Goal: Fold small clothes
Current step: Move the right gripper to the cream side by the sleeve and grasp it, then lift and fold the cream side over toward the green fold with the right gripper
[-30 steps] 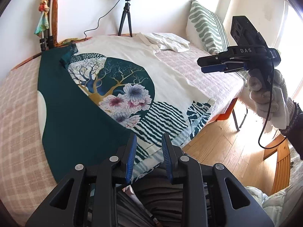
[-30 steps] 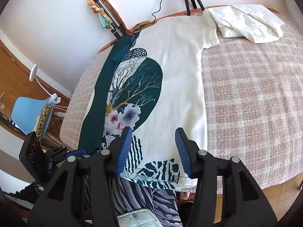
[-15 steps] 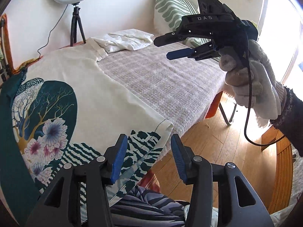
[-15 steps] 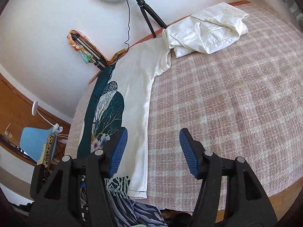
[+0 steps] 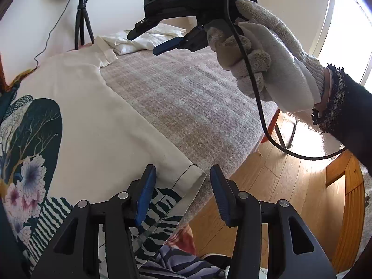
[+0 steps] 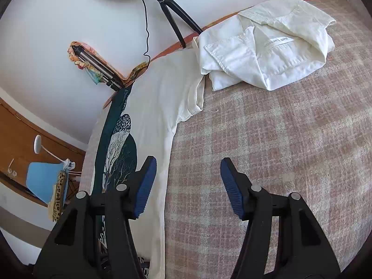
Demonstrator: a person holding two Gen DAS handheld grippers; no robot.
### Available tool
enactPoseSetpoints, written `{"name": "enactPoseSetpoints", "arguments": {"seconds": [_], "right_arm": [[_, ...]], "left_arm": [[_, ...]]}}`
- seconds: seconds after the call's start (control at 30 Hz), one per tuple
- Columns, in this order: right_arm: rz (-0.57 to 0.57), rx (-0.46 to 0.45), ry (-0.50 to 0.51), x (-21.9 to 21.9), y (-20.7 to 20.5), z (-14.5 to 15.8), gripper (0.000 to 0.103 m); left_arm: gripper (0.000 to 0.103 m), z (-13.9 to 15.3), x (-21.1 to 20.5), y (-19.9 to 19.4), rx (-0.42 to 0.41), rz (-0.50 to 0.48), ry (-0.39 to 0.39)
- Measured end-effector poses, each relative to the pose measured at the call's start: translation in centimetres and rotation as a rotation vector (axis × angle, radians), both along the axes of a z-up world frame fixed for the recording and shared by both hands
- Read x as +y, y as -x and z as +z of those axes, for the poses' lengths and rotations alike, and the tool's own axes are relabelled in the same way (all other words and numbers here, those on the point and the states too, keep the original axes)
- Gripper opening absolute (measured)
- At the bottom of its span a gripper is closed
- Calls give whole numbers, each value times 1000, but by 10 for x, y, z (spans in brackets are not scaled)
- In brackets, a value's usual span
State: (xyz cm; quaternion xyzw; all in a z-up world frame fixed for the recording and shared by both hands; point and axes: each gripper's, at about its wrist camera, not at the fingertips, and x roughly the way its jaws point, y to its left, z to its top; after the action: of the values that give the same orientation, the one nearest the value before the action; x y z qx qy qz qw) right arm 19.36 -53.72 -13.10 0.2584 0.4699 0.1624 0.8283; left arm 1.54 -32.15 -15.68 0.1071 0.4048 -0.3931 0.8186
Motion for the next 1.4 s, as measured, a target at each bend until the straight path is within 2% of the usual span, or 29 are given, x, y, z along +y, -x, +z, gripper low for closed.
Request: {"name": "enactPoseSetpoints", "arguments": {"seconds": [0.07,0.1,0.13,0.2,0.37,0.7,0.73,0.83,0.93,1.1,1.27,1.4], "right_arm": [[2,8,20,6,-19,-4,60],[4,12,34,9,-28,-5,60],[6,17,43,12,-35,-7,60],[5,30,52,16,-49,-10,60],[-21,68,64,21,-75,-23,60],[-72,97,-47,31,-108,-33,59],[-75,97,-41,34,-112,-32,55],[-84,127,-23,43,-122,-34,11],[-83,110,30,58,-128,-25,8],[-38,46,83,91,-134,7,7],[30,1,142,134,-140,32,7],[103,-21,207,176,-145,40,7]], "left_arm": [[31,-2,1,1,-14,-23,27],[14,-4,5,-2,2,-28,50],[7,-4,9,-6,25,-13,74],[5,-5,20,-18,99,17,138],[4,5,36,-24,125,76,207],[4,19,43,-23,114,80,249],[4,20,45,-23,110,81,251],[3,21,52,-26,108,97,268],[3,23,60,-27,106,107,281],[3,24,73,-23,94,102,294],[3,26,96,-18,95,117,307],[3,22,118,-17,111,153,324]]}}
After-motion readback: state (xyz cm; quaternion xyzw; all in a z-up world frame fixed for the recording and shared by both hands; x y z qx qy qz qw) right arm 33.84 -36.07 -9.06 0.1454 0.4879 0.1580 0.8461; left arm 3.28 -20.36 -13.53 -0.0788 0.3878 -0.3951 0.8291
